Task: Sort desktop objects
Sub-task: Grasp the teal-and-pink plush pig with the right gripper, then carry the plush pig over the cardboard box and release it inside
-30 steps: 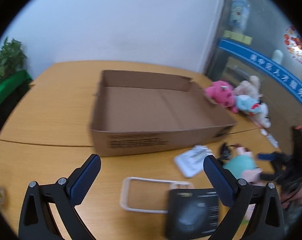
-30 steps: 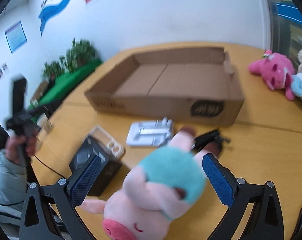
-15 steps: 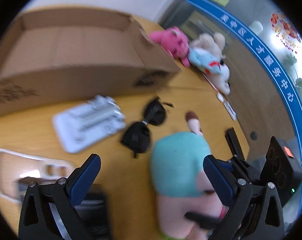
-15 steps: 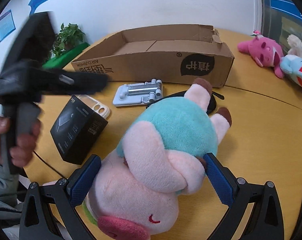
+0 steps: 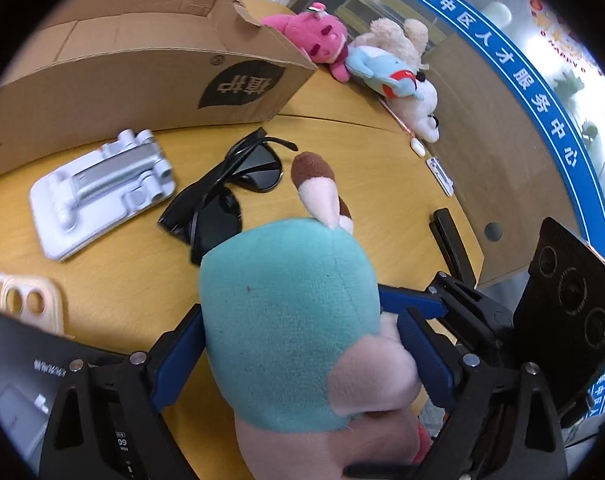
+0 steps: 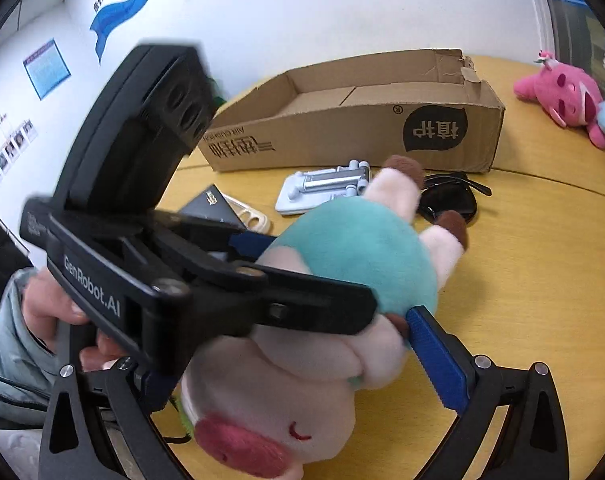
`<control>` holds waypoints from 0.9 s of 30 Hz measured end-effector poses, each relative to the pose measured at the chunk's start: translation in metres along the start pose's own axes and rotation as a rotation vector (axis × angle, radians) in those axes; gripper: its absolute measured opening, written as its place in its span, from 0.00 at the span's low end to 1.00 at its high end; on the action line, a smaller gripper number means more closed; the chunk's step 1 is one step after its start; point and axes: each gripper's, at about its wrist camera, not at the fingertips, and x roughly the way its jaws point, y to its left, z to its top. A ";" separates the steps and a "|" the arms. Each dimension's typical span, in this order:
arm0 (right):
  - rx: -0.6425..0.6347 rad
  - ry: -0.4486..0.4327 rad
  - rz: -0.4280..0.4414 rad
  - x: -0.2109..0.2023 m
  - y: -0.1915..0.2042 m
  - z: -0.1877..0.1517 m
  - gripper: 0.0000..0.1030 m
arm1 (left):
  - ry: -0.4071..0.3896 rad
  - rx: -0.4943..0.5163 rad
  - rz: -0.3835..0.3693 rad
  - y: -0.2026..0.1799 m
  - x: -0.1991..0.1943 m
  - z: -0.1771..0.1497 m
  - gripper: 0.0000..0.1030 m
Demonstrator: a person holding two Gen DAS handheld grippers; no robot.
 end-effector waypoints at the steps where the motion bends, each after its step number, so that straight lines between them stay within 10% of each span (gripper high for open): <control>1: -0.002 0.005 -0.001 0.000 0.001 0.000 0.99 | -0.007 -0.010 0.002 0.001 -0.003 -0.003 0.91; 16: 0.100 0.024 0.132 0.013 0.002 -0.016 0.86 | -0.062 -0.070 -0.106 0.009 -0.016 -0.008 0.80; 27: -0.151 -0.217 0.080 -0.057 0.068 0.082 0.84 | -0.415 0.147 -0.075 -0.041 -0.151 0.050 0.80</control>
